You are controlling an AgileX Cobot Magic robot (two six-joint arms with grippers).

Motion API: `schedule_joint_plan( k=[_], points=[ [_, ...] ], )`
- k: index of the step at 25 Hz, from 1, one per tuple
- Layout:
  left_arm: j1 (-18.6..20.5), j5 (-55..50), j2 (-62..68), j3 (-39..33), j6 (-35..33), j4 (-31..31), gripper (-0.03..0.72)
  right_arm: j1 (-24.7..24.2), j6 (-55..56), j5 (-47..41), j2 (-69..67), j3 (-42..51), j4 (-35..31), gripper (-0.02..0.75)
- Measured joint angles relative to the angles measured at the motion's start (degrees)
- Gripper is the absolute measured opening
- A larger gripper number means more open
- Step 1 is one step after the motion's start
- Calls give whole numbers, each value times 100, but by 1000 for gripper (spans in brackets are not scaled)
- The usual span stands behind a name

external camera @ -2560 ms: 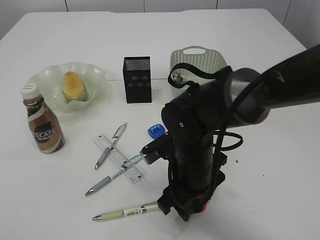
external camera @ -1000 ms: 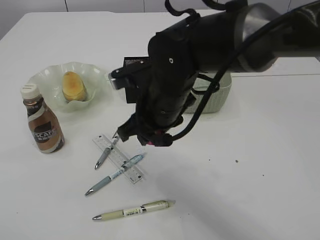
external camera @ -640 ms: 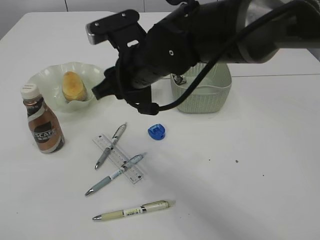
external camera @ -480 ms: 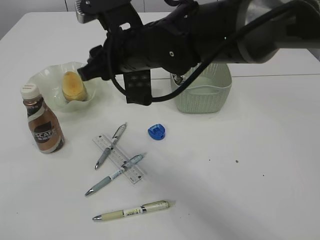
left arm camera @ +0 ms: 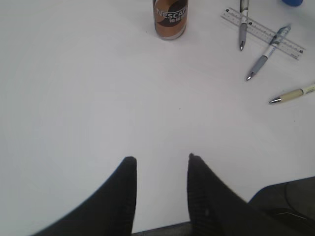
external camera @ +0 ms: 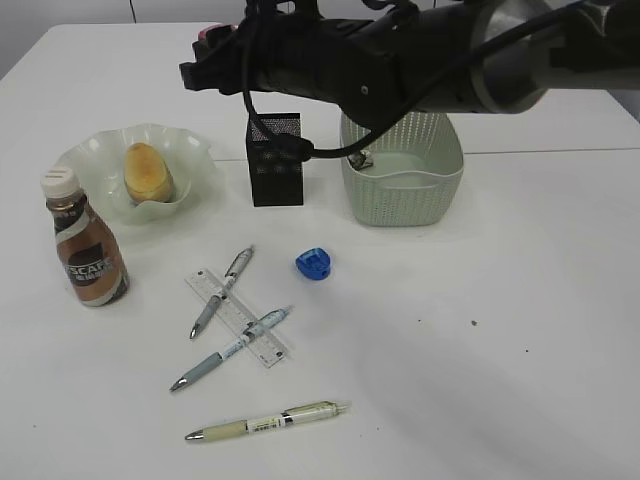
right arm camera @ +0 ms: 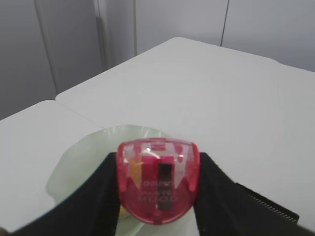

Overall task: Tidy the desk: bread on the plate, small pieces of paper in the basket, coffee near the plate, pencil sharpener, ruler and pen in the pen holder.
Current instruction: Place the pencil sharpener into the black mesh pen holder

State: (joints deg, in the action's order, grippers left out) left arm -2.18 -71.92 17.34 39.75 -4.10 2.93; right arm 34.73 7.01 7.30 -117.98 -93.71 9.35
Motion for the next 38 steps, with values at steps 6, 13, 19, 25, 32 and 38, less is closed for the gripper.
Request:
schedule_joint_plan(
  k=[6,13,19,25,32,38],
  points=[
    [0,11,0,0,0,-11,254,-170,0,42,-477,-599,-21,309],
    [0,11,0,0,0,-20,254,-415,0,50,-764,-800,-76,309],
    [0,11,0,0,0,-46,254,-626,0,40,-768,-800,-149,309],
    [0,54,0,0,-4,-91,254,-626,0,89,-958,-986,-149,309],
    [0,88,0,0,-4,-91,254,-677,-22,227,-1443,-1436,-149,309],
    [0,107,0,0,-4,-103,254,-726,-22,301,-1532,-1567,-149,309]
  ],
)
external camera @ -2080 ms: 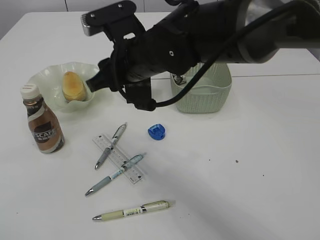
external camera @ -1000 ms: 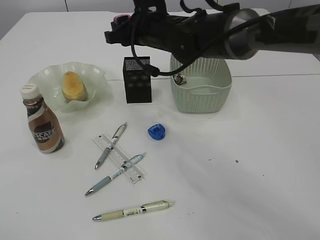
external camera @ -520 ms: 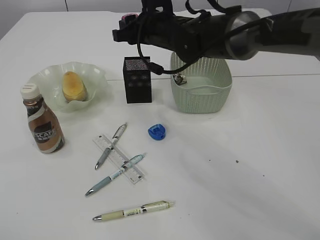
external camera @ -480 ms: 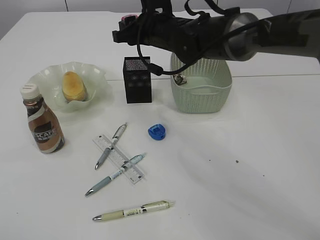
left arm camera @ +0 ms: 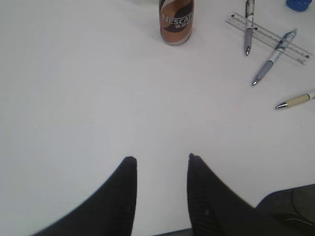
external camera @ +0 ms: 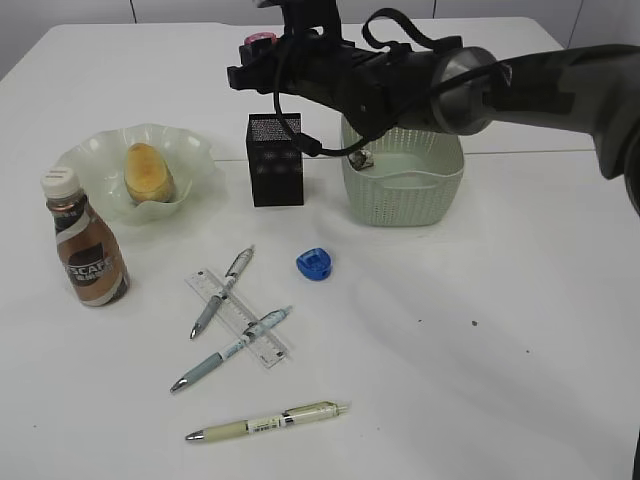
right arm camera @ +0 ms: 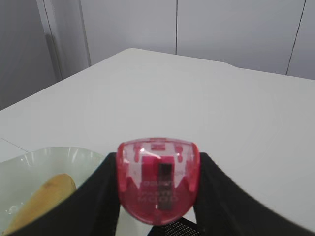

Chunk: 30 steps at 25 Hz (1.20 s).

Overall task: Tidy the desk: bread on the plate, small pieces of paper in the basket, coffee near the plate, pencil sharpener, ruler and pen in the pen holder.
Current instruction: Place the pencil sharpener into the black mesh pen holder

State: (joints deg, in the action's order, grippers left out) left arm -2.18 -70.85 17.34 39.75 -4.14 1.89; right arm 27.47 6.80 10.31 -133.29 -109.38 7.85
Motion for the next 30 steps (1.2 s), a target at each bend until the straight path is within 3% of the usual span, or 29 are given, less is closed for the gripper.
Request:
schedule_joint_plan(
  k=[30],
  points=[
    [0,164,0,0,0,0,254,-166,11,789,-603,-182,-69,309]
  ],
)
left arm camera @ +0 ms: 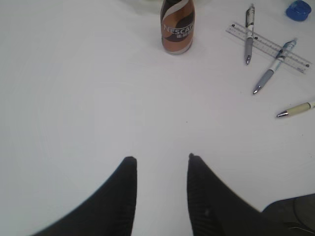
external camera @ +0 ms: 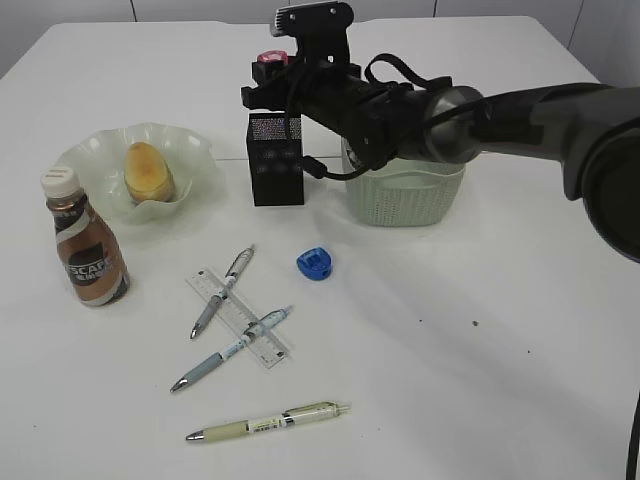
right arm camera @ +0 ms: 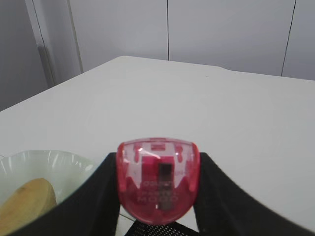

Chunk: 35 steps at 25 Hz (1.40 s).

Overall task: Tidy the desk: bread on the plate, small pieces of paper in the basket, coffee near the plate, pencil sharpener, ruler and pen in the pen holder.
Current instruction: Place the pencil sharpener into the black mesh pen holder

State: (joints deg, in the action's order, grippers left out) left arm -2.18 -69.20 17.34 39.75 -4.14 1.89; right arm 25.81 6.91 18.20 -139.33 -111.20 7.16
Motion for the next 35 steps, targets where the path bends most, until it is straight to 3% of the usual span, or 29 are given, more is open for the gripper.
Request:
schedule_joint_plan(
  k=[18,35],
  points=[
    [0,0,0,0,0,0,254,0,8,127,-23,0,0,322],
    [0,0,0,0,0,0,254,0,8,186,-23,0,0,387]
  ],
)
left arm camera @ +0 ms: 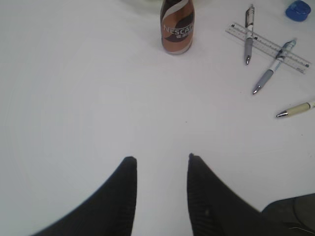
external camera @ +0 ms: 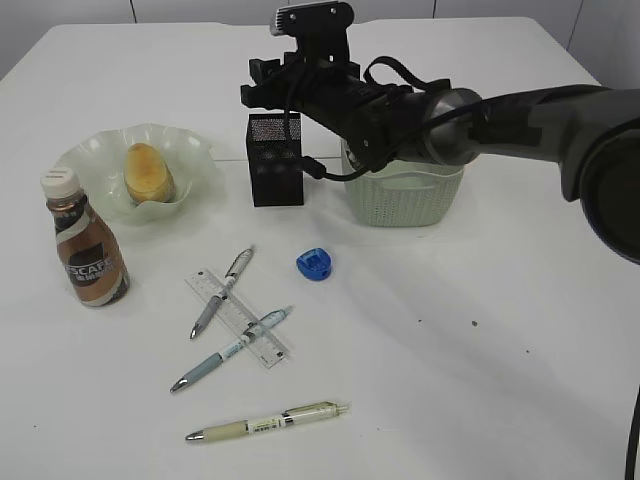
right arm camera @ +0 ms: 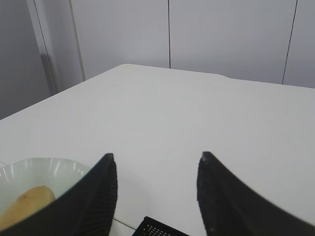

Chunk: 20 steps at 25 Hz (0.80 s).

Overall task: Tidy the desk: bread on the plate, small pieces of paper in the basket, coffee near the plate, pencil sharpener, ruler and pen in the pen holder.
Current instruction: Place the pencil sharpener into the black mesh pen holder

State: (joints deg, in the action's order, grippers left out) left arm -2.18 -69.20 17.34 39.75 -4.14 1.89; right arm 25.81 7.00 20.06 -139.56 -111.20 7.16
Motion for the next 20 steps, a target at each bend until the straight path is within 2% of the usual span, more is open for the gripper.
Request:
schedule_joint_plan(
  k=[5,8,15,20],
  points=[
    [0,0,0,0,0,0,254,0,0,-74,13,0,0,387],
    [0,0,0,0,0,0,254,0,0,-562,192,0,0,387],
    [0,0,0,0,0,0,254,0,0,-2472,872,0,-13,387],
    [0,0,0,0,0,0,254,0,35,-4136,1300,-10,-495,386]
  ],
)
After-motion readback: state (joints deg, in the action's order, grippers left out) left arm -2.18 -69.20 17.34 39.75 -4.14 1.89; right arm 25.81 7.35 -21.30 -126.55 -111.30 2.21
